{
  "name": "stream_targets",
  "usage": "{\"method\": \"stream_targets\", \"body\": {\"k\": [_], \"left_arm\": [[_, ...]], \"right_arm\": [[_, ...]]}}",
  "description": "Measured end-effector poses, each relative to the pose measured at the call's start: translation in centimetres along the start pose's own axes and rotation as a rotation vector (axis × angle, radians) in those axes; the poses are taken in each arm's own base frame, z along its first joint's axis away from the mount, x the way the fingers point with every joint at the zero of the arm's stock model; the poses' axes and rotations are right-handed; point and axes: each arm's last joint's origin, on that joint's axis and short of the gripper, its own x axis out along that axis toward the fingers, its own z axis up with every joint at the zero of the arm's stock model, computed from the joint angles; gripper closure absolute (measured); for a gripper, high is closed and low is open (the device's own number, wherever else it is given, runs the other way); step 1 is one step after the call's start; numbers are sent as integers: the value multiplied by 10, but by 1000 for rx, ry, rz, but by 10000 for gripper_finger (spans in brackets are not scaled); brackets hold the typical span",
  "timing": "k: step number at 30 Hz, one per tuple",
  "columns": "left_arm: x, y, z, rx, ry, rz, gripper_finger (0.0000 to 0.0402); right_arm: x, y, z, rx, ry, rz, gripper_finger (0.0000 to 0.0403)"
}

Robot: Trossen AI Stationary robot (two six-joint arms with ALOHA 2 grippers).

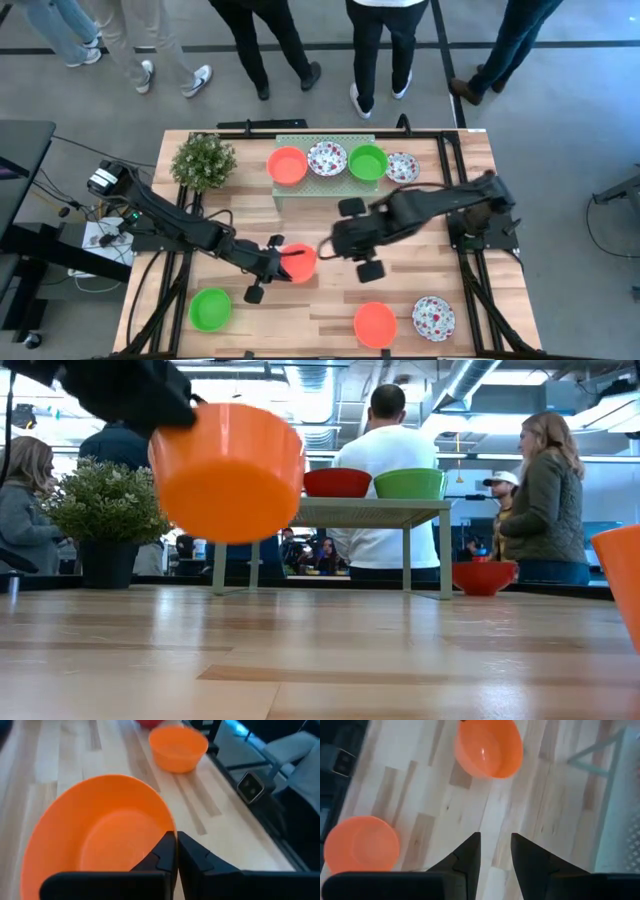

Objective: Pick & Place Mini bowls
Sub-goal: Stack the orange bowl onto the stacked orange bowls on the shelf

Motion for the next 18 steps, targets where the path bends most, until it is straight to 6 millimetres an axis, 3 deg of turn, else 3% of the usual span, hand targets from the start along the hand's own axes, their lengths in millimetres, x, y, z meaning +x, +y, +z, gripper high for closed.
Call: {"method": "stream_targets", "body": {"k": [4,7,13,18], "left_arm": [[-14,0,9,-1,-52,24,394],[-26,2,14,3,-64,69,392],[-46,7,20,0,-73,145,394],[-60,14,40,81,7,272,393]], "right_arm": [[-15,17,-21,-19,-117,16,301],[-11,27,-45,-10,-212,38,301],[23,32,-103,89,-383,71,301],[52,22,-143,200,-479,68,301]]}}
